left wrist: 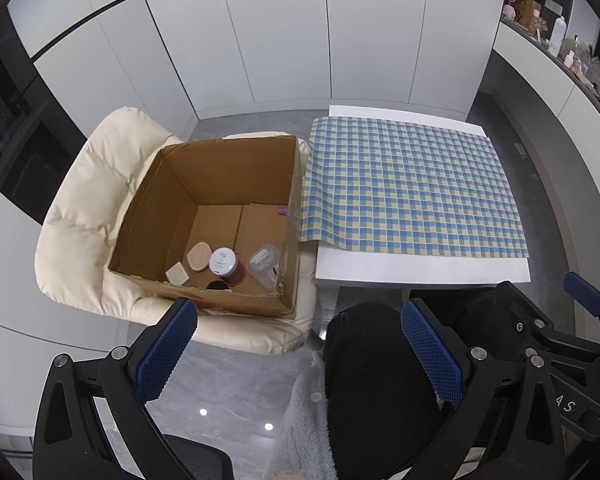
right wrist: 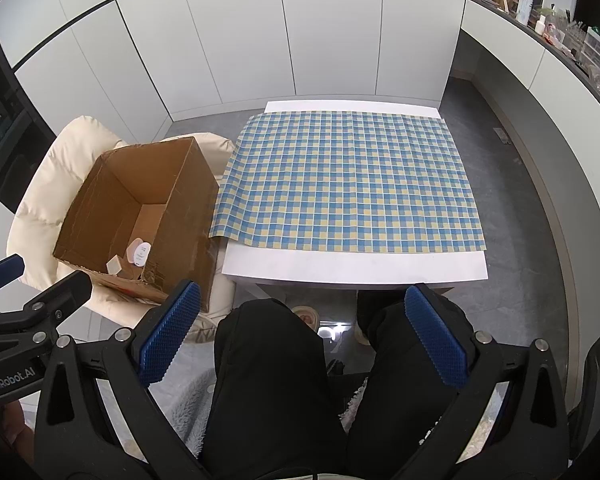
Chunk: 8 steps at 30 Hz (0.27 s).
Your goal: Organize objects
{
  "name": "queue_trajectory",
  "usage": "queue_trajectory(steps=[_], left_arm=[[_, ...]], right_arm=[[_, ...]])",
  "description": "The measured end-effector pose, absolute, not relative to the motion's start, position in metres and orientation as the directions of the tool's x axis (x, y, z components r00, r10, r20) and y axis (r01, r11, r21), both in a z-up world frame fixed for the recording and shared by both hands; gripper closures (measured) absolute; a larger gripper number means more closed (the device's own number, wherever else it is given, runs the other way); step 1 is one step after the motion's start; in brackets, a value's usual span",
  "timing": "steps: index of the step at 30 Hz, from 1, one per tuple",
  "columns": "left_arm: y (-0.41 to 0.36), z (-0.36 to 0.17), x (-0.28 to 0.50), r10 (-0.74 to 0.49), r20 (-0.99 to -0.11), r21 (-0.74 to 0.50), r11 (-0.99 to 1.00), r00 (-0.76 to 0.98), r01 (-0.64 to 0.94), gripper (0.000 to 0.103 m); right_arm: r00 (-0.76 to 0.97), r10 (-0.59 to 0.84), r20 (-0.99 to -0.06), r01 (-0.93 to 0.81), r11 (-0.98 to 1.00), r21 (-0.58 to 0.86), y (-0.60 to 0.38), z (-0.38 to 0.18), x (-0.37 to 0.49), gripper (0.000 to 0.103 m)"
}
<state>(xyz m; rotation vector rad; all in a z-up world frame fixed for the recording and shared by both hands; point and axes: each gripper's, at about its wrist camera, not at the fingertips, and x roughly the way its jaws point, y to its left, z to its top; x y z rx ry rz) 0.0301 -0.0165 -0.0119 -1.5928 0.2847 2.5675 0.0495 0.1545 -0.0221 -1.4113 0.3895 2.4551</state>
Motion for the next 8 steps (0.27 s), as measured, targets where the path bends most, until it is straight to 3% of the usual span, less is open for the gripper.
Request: queue_trajectory(steps=[8], left_arm=[[-0.0167, -0.0115, 0.0293, -0.006, -0.897, 0.099, -0.977, -0.443, -0.187, 0.001]], right_arm=[[-0.484, 0.107, -0.868, -0.373, -0.923, 0.093, 0.1551, -0.022, 0.0499, 0.0]])
